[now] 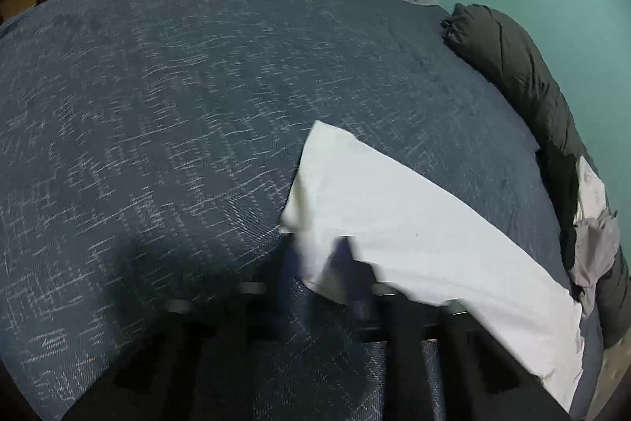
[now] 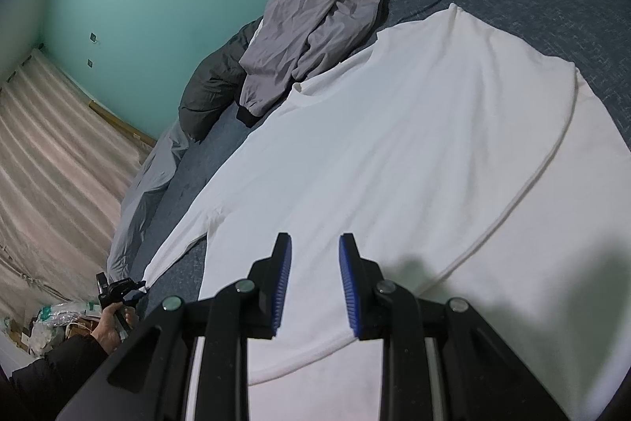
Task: Fold clothes
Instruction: 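Grasp the white sleeve cuff with the left gripper and lift it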
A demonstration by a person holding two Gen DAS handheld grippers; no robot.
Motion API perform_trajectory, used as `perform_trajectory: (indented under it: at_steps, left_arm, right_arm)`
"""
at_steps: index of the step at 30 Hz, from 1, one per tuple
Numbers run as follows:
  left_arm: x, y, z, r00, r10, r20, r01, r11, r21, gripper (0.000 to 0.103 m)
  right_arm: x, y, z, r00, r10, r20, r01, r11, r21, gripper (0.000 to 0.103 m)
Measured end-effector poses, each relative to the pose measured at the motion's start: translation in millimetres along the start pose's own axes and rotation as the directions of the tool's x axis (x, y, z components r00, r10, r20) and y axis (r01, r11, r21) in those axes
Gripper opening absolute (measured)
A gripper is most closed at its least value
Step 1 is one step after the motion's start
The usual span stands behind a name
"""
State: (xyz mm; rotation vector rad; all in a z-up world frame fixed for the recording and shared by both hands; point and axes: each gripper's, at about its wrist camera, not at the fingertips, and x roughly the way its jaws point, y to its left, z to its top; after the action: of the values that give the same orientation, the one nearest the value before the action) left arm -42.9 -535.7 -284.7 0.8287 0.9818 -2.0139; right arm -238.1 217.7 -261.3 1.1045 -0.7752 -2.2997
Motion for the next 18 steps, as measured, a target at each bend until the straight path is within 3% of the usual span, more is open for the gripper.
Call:
perform_trajectory:
  at_steps: [8,18]
  left_arm:
    - [-8.8,-28.5,9.8,1.000,-0.029,0.007,0.028,0.995,0.092,0.007]
    - [-67.8,-108.5,28.6,0.986,-0.159,0.053,0.144,0.964,0.225,0.007]
  right_arm:
    - [-0.3,-4.3,1.1,1.000,-0.002,0.002,0.002,1.000,0.012,0.024]
    - [-7.5,-9.7,4.0,1.000,0.015,0.014,-0.016,0.999,0.031,0.024]
